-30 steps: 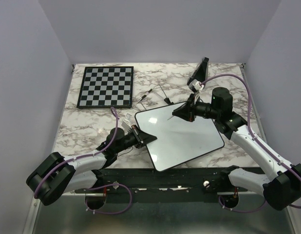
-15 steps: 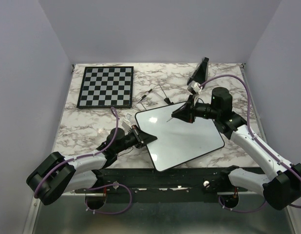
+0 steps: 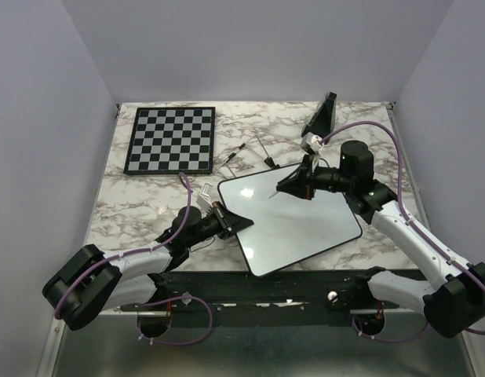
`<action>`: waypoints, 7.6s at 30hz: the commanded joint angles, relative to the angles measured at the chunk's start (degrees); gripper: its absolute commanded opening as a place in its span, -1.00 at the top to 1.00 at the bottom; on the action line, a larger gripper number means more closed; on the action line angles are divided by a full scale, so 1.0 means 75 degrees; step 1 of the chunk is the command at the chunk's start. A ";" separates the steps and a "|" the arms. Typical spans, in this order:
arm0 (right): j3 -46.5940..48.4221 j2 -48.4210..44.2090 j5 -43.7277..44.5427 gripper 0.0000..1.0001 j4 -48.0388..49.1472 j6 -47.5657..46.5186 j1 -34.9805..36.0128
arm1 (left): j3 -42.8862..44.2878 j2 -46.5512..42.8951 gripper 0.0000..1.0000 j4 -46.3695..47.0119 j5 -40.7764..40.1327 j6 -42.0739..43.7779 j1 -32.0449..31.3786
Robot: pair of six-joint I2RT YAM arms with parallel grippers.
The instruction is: Write a sentence on the whiteboard
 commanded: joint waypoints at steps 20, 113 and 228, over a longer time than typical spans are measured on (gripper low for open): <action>0.0125 0.0122 -0.0702 0.99 -0.0547 -0.0805 -0.0024 | 0.0118 -0.0049 1.00 0.0158 -0.0301 0.0747 -0.0116; 0.0571 0.1259 0.0283 0.99 0.0483 -0.0923 0.0854 | 0.0270 -0.0084 1.00 -0.0170 -0.0337 0.1227 -0.0233; 0.1297 0.1799 0.1231 0.99 -0.0770 -0.0712 0.1839 | 0.0212 -0.0072 1.00 -0.0065 -0.0419 0.1274 -0.0315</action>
